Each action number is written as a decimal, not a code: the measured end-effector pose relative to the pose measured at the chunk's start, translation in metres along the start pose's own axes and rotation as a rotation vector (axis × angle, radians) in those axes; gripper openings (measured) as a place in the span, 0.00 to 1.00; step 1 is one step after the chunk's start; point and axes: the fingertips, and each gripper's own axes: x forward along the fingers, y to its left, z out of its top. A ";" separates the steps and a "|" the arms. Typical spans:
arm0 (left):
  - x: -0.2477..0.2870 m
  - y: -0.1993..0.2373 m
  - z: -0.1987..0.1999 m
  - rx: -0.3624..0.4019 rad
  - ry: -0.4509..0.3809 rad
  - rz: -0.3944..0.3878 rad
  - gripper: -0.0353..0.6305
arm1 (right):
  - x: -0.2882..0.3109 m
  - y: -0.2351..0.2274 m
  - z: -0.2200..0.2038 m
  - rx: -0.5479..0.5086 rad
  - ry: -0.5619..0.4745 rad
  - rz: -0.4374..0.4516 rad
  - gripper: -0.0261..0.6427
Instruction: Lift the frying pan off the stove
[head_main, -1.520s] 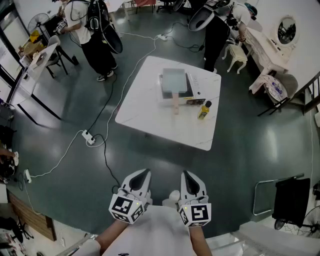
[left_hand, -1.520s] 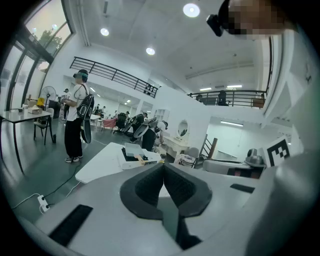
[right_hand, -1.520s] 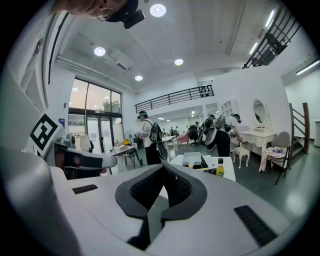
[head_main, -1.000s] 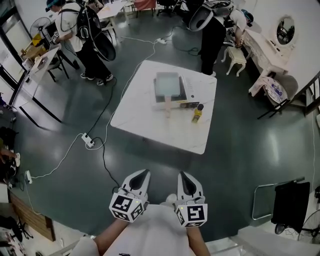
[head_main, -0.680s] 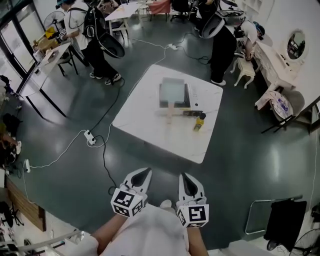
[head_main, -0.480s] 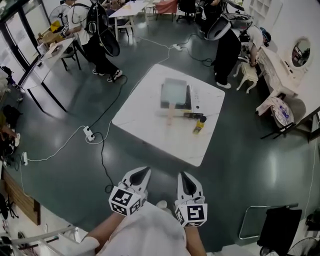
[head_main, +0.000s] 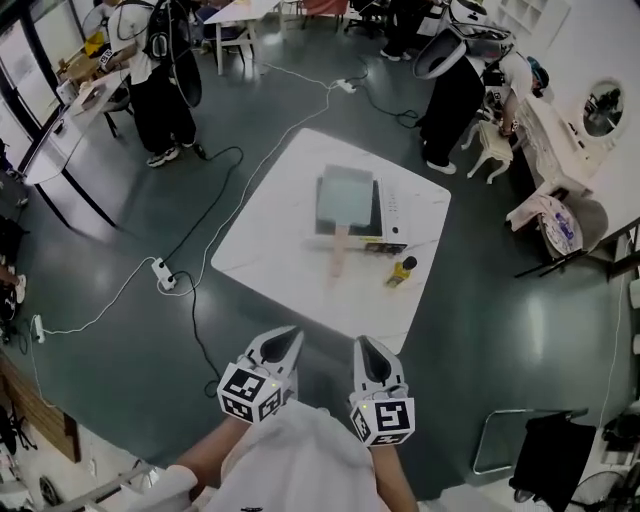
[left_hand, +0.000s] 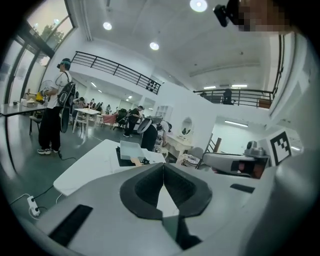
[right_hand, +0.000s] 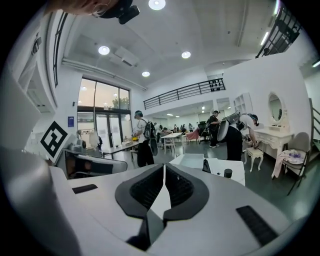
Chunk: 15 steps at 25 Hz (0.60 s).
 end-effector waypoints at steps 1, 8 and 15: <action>0.010 0.010 0.006 -0.001 0.008 -0.013 0.06 | 0.013 -0.004 0.002 0.007 0.007 -0.009 0.04; 0.074 0.072 0.038 -0.026 0.094 -0.133 0.06 | 0.097 -0.029 0.013 0.043 0.040 -0.139 0.04; 0.122 0.125 0.065 -0.026 0.124 -0.204 0.06 | 0.156 -0.040 0.021 0.081 0.047 -0.213 0.04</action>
